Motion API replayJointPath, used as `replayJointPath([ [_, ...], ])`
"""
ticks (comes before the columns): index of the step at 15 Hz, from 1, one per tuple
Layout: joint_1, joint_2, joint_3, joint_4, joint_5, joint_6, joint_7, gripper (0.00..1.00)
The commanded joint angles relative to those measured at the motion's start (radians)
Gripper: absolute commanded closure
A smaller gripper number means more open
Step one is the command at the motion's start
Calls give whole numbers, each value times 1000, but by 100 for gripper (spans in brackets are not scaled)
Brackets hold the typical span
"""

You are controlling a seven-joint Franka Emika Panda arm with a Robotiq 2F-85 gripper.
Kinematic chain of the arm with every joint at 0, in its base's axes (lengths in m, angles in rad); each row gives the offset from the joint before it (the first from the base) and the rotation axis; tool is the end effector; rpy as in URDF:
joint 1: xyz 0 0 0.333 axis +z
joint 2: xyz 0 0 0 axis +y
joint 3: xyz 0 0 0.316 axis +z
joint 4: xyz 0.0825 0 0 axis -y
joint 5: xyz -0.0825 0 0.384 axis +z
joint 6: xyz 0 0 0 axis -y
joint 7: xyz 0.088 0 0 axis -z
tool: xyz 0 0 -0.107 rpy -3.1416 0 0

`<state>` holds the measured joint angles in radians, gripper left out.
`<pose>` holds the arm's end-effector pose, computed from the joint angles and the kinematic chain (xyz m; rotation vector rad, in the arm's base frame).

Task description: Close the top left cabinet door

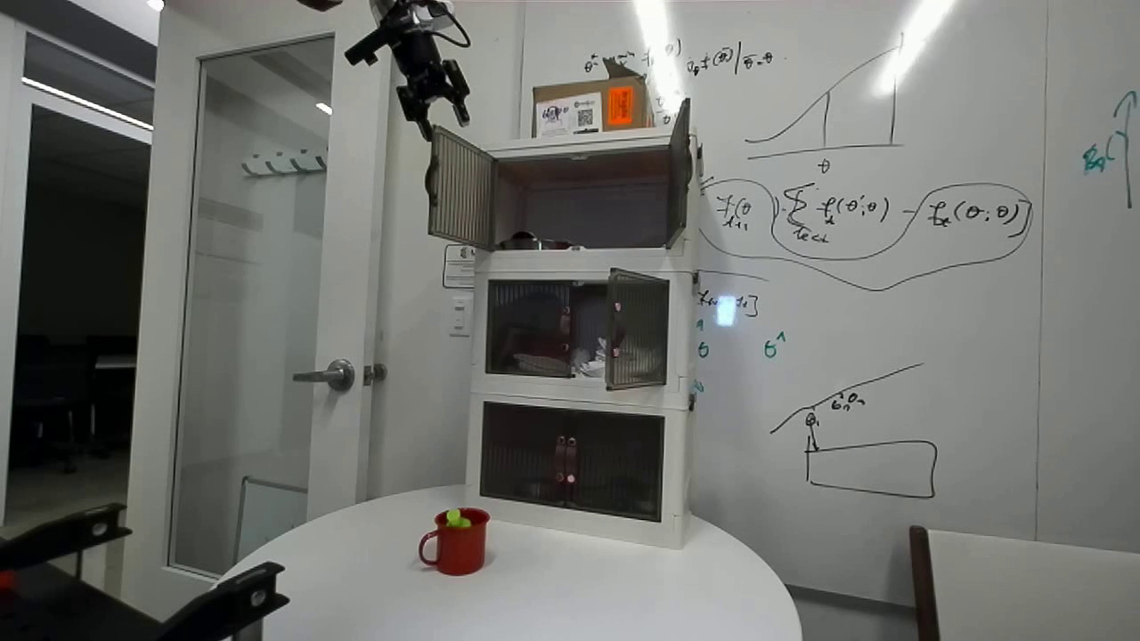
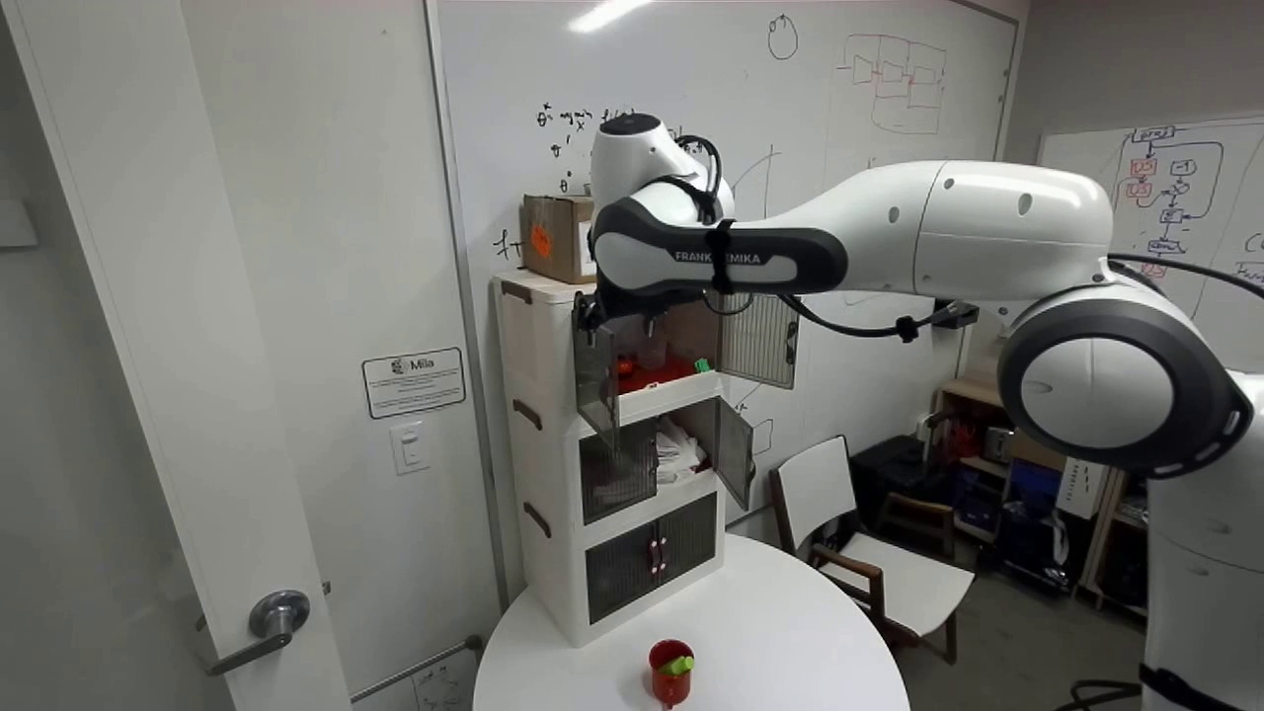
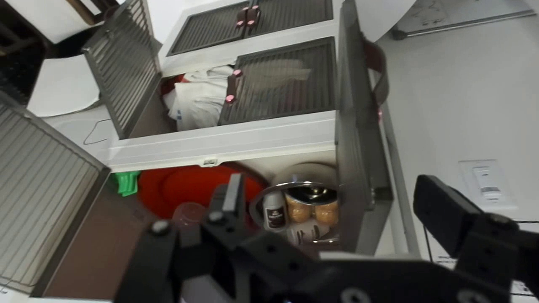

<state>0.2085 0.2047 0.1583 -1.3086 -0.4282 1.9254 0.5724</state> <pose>0.6179 0.1924 0.6741 2.8580 -0.2156 0.7996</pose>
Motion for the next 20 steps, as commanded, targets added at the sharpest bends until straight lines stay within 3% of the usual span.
replayJointPath([
  [1,16,27,-23,2,-132,-7,79,0],
  [8,2,21,-95,-44,-449,5,262,0],
  [11,-18,16,-130,-46,-507,-20,311,0],
  [12,-28,11,-135,-47,-486,-21,308,0],
  [15,-79,-32,-110,-78,-265,17,196,0],
  [20,-105,-100,-92,-115,41,6,11,0],
])
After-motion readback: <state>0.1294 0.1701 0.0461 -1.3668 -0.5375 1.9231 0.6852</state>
